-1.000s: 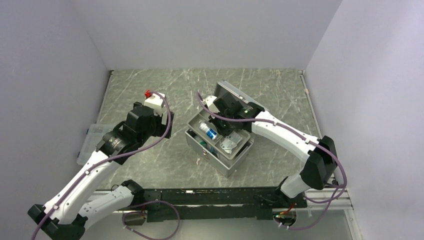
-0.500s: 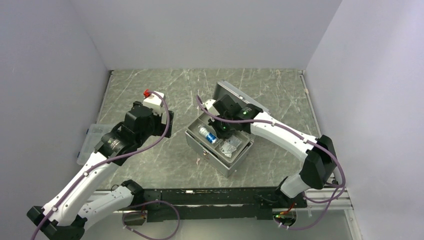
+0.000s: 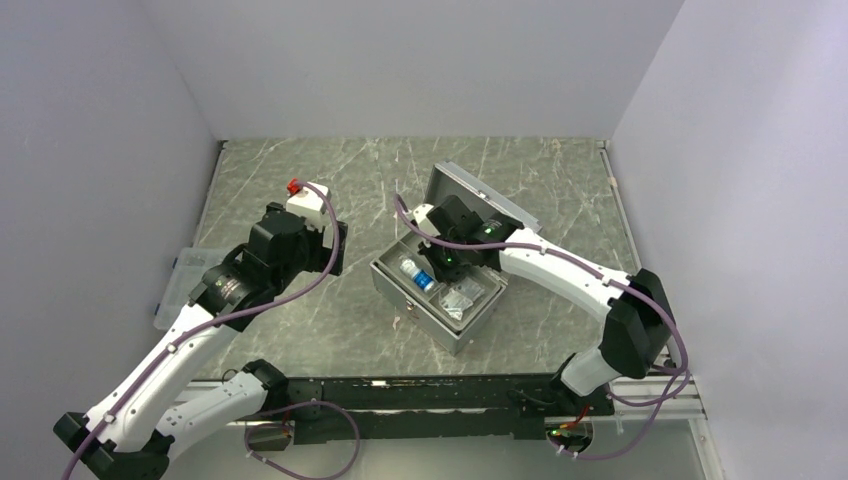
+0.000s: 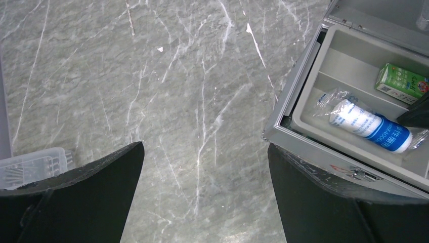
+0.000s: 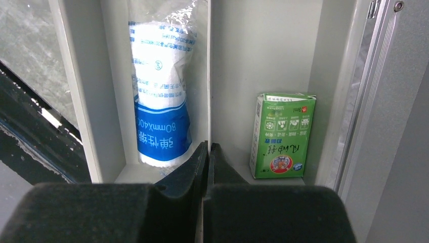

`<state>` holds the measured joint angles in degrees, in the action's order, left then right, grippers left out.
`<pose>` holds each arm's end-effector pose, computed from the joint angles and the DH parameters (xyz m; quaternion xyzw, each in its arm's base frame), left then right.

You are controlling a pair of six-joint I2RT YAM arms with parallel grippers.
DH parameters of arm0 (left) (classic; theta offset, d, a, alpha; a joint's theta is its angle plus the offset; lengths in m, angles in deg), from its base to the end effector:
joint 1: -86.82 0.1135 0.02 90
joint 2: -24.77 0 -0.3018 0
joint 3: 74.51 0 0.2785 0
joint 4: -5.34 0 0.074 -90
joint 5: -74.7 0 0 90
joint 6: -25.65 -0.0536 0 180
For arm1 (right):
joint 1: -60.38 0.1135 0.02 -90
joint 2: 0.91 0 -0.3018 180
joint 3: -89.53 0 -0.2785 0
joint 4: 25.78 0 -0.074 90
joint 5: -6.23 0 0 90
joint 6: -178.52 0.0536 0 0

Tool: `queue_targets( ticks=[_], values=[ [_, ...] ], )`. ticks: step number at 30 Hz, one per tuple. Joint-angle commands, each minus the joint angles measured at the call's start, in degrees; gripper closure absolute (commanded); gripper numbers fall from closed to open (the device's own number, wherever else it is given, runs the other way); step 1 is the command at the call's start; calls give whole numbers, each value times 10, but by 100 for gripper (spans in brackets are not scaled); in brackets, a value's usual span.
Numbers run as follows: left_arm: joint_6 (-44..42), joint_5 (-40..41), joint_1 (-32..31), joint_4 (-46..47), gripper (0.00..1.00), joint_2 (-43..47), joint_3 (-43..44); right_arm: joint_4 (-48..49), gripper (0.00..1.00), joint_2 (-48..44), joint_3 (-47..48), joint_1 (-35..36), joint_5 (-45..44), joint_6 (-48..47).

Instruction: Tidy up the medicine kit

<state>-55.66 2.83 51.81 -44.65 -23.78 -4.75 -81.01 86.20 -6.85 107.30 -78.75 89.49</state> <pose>0.1647 -0.0950 0.3803 0.1154 0.8458 -0.0613 0.5172 0.2349 0.2580 0.2891 -0.3864 0.8811 0.1479 0.2290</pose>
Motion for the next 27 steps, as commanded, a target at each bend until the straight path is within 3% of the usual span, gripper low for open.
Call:
queue_targets(
  ticks=[1,13,27],
  values=[
    [1,-5,0,17,0,7,-2,21,100,-6,-10,1,7,15],
    [0,-2,0,16,0,8,-1,23,100,31,17,6,-6,7],
    [1,-4,0,17,1,11,-3,55,100,70,-30,18,-40,30]
  ],
)
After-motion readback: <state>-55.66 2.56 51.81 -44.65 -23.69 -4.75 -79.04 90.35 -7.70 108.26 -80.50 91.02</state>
